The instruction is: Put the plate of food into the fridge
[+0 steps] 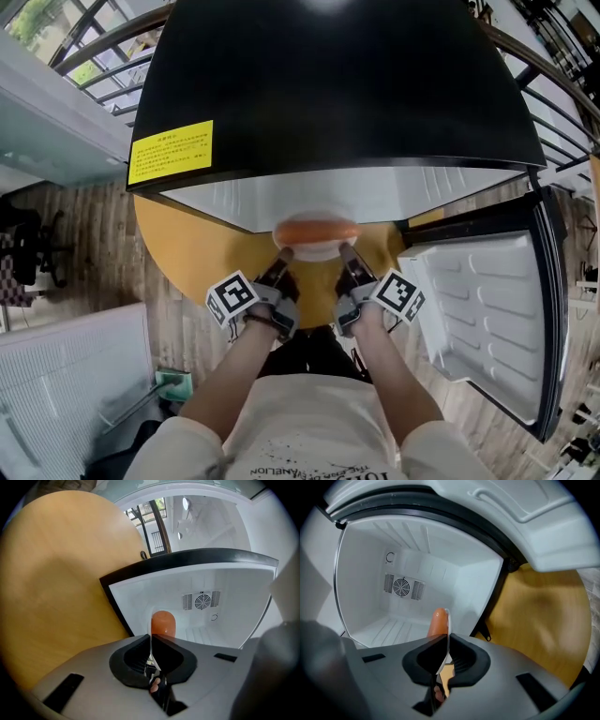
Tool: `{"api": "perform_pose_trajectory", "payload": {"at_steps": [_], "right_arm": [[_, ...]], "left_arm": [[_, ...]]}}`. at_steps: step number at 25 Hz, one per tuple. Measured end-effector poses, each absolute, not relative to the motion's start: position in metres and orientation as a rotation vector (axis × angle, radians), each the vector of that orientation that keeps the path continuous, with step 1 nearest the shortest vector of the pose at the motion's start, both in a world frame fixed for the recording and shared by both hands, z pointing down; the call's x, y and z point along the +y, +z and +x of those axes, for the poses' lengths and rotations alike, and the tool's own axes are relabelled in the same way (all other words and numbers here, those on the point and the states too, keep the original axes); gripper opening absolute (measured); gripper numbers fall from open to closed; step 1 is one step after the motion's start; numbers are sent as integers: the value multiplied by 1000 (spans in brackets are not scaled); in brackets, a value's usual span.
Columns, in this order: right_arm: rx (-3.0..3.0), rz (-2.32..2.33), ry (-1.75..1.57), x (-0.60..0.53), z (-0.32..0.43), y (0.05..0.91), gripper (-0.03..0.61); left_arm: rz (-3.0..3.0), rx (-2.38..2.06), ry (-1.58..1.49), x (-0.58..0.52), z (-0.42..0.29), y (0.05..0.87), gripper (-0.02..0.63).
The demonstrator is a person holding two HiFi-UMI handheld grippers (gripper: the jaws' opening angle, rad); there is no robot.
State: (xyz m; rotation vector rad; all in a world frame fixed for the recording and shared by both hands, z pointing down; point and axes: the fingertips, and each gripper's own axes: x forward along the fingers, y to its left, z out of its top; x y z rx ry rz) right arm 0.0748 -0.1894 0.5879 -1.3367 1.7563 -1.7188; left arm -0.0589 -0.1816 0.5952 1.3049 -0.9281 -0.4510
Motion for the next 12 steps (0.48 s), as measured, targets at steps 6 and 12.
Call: {"api": "perform_pose_trajectory", "payload": {"at_steps": [6,12], "right_arm": [[1756,-1353,-1705,-211,76,593,35],[1751,-1383,-1678,-233,77,601,35]], "left_arm": [[1288,-939,-478,-201,-58,602,32],[1264,-960,-513,-219,-57,611,32]]}}
